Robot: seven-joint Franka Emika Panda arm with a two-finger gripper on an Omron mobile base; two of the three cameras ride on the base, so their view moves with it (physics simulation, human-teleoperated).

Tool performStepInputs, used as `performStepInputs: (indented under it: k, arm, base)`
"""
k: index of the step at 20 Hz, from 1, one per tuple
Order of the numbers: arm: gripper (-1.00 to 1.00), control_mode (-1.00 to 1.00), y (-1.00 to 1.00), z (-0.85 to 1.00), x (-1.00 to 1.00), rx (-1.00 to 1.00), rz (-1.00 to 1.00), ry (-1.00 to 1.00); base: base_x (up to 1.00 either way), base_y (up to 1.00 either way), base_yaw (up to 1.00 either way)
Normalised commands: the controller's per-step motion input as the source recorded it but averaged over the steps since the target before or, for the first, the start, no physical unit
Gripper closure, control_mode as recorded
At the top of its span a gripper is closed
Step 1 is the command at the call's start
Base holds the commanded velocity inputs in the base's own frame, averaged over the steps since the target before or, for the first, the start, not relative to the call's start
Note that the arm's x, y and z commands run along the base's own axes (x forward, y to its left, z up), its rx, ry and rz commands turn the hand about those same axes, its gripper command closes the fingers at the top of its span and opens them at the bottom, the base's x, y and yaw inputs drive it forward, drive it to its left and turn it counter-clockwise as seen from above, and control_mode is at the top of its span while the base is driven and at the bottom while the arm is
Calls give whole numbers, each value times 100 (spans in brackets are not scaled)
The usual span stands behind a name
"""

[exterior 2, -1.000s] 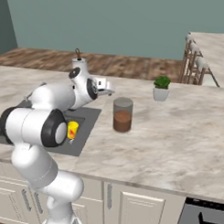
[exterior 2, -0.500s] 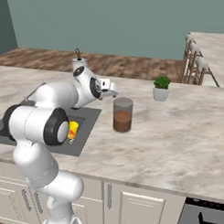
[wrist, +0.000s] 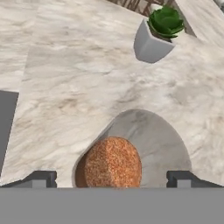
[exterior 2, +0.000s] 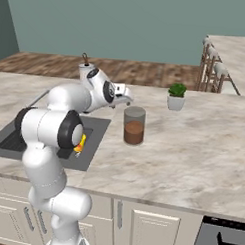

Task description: Place the jar in the left basin and the cup in the right basin of the sink.

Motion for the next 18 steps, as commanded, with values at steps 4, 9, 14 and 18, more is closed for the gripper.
performStepInputs:
  k: [4, 9, 14, 18]
  arm:
    - [-100, -100, 0, -7, 20, 10, 0, 10]
    - [-100, -100, 0, -4, 3, 9, 0, 9]
    - [-100, -100, 0, 0, 0, 4, 0, 5]
    - [-100, -100, -3, -2, 0, 3, 0, 7]
  base:
    - [0, 0, 0]
    - [0, 0, 0]
    - [0, 0, 0]
    - [0, 0, 0]
